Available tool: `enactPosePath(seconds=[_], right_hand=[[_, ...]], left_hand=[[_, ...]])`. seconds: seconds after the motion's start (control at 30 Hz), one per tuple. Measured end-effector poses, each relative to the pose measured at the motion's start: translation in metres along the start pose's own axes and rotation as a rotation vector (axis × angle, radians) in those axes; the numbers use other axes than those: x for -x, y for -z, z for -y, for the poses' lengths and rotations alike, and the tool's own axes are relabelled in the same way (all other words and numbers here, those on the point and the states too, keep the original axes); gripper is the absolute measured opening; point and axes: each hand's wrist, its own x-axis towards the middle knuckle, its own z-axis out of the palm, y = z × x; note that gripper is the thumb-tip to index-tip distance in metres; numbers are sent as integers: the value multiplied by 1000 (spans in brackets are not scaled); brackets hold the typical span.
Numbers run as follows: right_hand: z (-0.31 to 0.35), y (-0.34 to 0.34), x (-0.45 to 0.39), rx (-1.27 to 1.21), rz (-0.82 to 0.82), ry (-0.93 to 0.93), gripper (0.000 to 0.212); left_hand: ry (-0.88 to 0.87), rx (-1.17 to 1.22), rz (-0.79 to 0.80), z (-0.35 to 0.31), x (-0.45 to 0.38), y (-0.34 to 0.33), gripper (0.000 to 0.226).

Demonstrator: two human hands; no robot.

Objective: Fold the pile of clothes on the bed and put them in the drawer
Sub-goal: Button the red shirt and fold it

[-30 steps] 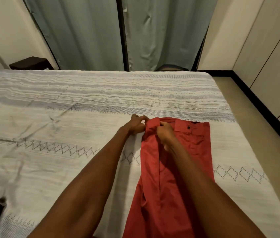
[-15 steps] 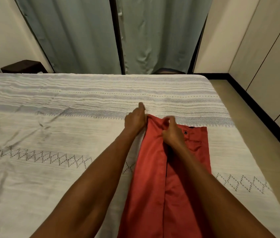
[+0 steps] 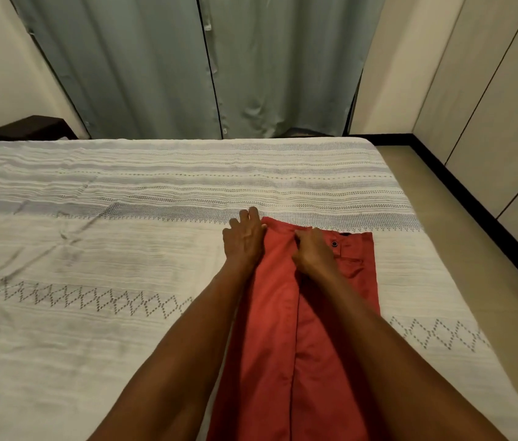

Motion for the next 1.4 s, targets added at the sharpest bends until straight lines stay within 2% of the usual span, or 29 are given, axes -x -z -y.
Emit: enactPosePath(seconds=[0.1,0.2,0.3,0.37,0.43,0.47,0.53,0.6,0.7,0.73,0.87,0.93,1.0,1.07,1.13,1.2,1.27,1.33,1.4], right_hand=[[0,-2,10,75,-71,58,50],[7,-1,29,195,-170,206,34],[9,-2,62,322,-14,310,26],[6,0,81,427,24,216,36],[5,5,96,439,19,72,43],[5,6,104,424,0,81,43],[10,8,127,345,-6,243,36],[15,12,156,245,63,375,27],[12,17,201,235,129,452,22],[11,17,217,240,111,421,23],[18,22,255,336,8,179,26],[30,26,277,254,63,260,28],[38,31,299,174,200,343,29],[40,32,317,251,274,299,32],[38,30,331,327,259,190,39],[39,32,343,302,204,203,42],[43,37,358,250,197,301,38],[45,40,370,273,305,345,39],[43,39,379,391,392,252,47]], left_hand=[[-171,35,53,8,11,-2,40],[-448,51,4,22,30,5,34],[-630,-5,-7,37,59,11,40],[-557,-60,11,44,74,14,52],[-437,-67,117,44,91,22,63],[-410,-66,151,44,101,25,64],[-420,-57,120,42,127,39,53],[-436,-44,80,42,153,55,38],[-514,2,159,45,203,78,31],[-518,20,206,45,223,87,37],[-327,15,344,46,278,113,76],[-324,-6,359,50,300,124,78],[-320,-27,345,51,322,136,75],[-282,-58,400,54,345,145,83],[-202,-12,467,58,363,151,83],[-124,56,434,63,378,161,75],[-46,80,362,71,395,173,82],[64,119,313,85,411,180,69],[195,195,271,104,426,180,53]])
